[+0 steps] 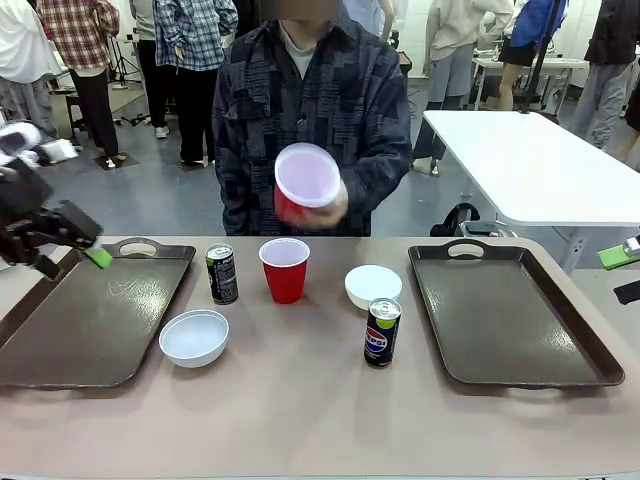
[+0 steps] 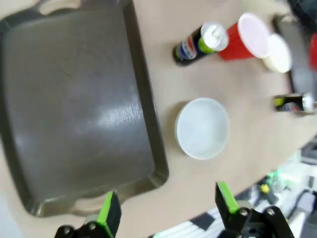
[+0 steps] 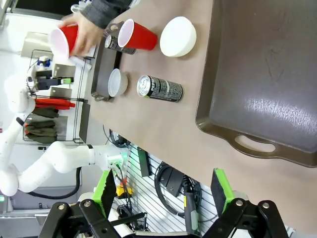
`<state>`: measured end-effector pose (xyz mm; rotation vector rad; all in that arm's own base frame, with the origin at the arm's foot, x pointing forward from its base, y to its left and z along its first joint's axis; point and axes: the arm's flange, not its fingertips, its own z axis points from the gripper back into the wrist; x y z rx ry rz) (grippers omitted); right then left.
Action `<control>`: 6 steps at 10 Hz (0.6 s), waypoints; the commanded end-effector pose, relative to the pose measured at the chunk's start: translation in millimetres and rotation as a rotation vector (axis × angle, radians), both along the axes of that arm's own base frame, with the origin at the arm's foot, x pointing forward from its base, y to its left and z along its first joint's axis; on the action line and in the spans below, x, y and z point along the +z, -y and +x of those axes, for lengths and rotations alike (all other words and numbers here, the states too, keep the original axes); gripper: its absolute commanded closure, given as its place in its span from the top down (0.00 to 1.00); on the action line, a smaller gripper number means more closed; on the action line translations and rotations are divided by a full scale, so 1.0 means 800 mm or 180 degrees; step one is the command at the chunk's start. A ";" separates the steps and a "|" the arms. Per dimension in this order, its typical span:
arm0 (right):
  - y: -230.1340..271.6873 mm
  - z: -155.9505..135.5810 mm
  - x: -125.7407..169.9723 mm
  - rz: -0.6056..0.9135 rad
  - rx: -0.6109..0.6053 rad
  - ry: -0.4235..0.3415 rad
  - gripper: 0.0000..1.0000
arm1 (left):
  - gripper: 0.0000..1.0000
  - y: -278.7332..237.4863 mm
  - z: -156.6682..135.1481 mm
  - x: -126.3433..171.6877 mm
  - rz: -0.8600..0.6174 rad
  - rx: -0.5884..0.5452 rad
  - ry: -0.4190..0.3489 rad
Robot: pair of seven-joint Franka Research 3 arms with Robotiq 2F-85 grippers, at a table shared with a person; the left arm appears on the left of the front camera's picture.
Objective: Prepare tableware on both trays.
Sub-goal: Pick up a Picnic Bowl from the table and place it on a Handle tray.
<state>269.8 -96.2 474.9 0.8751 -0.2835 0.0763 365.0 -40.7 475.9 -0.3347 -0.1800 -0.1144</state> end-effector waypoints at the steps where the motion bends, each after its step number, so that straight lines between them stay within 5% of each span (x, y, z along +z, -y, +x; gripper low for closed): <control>1: 0.001 0.002 0.000 0.0076 0.0038 0.0064 1.00 | 1.00 0.039 0.037 -0.017 0.0453 -0.0063 -0.0243; 6: 0.001 0.002 0.000 0.0076 0.0038 0.0064 1.00 | 1.00 0.148 0.042 -0.087 0.0984 -0.0416 -0.0317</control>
